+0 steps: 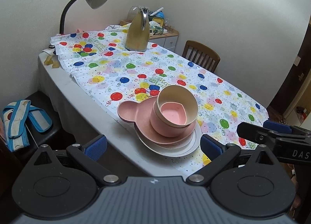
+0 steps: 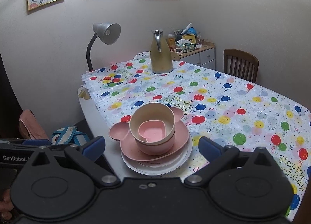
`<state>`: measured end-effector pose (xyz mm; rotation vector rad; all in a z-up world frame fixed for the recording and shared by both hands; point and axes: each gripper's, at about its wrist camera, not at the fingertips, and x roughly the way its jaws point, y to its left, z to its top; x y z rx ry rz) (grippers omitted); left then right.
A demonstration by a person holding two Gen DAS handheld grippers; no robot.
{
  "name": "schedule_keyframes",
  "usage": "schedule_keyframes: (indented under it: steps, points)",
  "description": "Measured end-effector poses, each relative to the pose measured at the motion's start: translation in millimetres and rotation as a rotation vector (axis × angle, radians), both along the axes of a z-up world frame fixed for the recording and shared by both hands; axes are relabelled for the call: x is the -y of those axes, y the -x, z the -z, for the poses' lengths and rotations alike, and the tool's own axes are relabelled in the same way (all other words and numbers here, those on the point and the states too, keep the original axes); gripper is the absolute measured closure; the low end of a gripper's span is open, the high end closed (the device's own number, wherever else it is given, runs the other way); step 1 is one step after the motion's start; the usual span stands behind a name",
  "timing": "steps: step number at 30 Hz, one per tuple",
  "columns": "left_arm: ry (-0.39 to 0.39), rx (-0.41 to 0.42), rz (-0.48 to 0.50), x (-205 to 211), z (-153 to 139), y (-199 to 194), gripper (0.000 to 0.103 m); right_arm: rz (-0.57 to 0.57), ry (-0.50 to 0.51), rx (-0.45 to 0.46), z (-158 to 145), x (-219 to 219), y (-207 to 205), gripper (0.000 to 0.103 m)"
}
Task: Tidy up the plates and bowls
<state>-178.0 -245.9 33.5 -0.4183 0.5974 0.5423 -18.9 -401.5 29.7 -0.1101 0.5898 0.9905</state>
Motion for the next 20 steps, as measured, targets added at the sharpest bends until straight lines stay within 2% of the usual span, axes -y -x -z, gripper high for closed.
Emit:
schedule_keyframes:
  steps: [20]
  points:
    - [0.005, -0.001, 0.041, -3.5, 0.6, -1.7, 0.000, 0.026, 0.008, 0.000, -1.4, 1.6, 2.8, 0.000]
